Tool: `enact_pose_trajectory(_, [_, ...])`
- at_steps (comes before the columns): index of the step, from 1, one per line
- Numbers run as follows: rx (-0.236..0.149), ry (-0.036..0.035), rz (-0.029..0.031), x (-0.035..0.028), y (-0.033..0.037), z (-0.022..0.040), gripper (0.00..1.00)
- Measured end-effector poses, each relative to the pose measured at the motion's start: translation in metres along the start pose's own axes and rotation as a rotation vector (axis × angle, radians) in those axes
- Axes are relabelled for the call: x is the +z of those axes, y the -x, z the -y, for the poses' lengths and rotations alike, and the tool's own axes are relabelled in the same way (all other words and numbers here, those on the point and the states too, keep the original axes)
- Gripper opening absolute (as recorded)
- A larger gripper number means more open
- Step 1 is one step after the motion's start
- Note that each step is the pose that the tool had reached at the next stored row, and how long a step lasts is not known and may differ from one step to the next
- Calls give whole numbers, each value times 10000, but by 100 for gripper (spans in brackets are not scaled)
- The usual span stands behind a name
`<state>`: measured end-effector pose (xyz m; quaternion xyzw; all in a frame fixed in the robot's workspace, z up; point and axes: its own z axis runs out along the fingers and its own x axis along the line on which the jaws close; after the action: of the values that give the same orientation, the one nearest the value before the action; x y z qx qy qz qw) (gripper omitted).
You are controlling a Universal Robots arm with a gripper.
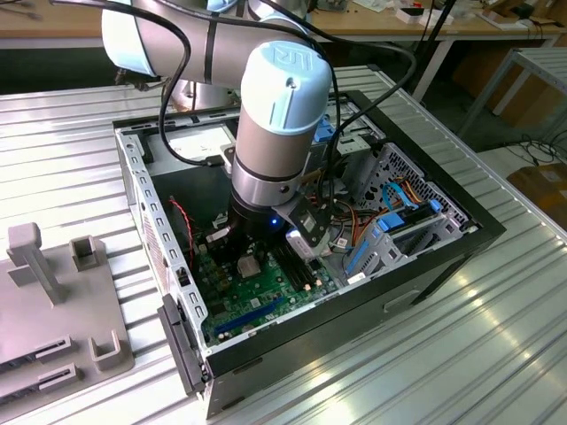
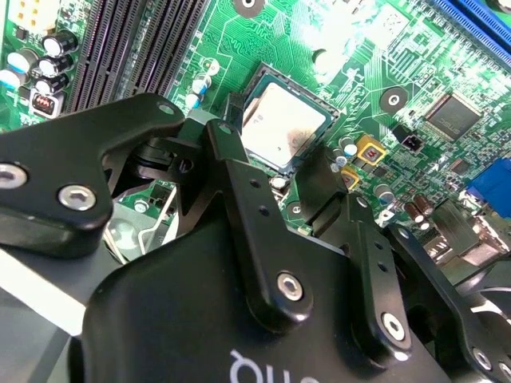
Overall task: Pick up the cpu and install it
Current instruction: 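Place the cpu into insertion slot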
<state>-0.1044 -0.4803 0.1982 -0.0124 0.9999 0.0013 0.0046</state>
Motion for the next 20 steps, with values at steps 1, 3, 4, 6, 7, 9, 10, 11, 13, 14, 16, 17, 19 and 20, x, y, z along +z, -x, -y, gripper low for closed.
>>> enact_pose_trajectory(1, [0, 1, 1, 0, 0, 0, 54])
enact_pose_trajectory(3, [0, 0, -1, -1, 0, -1, 54])
enact_pose_trajectory(4, [0, 1, 0, -2, 0, -1, 54])
enact_pose_trajectory(6, [0, 2, 1, -4, 0, -1, 54])
enact_pose_trajectory(7, [0, 1, 0, -7, 0, -1, 54])
enact_pose_trajectory(9, [0, -1, 0, -14, 0, -1, 54])
enact_pose_trajectory(10, [0, 1, 1, -19, 0, -1, 54])
enact_pose_trajectory(11, [1, 2, 0, -22, 0, -1, 54])
enact_pose_trajectory(13, [1, 2, 1, -31, 1, -1, 54])
enact_pose_trajectory(14, [5, 3, 2, -31, 0, -1, 54])
enact_pose_trajectory(16, [95, -2, -1, -37, -2, 0, 54])
enact_pose_trajectory(17, [104, -4, -2, -45, -2, 0, 54])
enact_pose_trajectory(19, [111, -1, 0, -57, -1, -1, 54])
enact_pose_trajectory(20, [113, 2, 1, -58, -2, -1, 54])
